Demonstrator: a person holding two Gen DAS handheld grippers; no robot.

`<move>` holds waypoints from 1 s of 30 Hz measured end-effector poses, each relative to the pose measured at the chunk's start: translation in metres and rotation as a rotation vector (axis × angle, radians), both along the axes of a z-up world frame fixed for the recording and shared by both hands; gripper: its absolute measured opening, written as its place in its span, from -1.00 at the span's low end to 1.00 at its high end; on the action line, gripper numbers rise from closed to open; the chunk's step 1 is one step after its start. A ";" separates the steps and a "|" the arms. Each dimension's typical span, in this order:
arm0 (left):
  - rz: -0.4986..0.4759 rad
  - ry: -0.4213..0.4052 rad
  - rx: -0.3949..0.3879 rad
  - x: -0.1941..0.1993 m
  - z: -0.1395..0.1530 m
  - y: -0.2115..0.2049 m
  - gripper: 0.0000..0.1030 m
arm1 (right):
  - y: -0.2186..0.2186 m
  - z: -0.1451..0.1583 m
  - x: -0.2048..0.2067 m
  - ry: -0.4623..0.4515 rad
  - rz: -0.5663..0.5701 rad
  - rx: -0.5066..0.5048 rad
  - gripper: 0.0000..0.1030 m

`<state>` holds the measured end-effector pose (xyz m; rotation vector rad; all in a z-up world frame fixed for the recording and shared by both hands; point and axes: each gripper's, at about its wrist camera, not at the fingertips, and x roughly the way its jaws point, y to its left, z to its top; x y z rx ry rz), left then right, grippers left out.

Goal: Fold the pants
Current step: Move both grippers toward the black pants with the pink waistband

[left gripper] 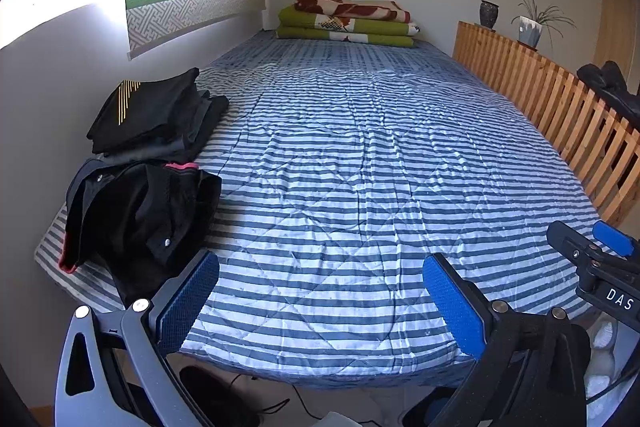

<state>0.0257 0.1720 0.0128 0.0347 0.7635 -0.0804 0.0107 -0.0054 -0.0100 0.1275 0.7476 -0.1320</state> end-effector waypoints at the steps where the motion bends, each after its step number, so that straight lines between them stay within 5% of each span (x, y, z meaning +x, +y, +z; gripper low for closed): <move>1: 0.002 -0.001 -0.002 0.000 0.000 0.001 1.00 | 0.001 0.000 0.000 -0.002 -0.002 -0.004 0.87; 18: 0.056 -0.020 -0.014 0.000 -0.001 0.027 1.00 | 0.030 0.002 0.005 -0.015 0.052 -0.019 0.87; 30: 0.193 -0.044 -0.004 -0.007 0.001 0.078 1.00 | 0.064 -0.003 0.027 -0.035 0.177 0.016 0.87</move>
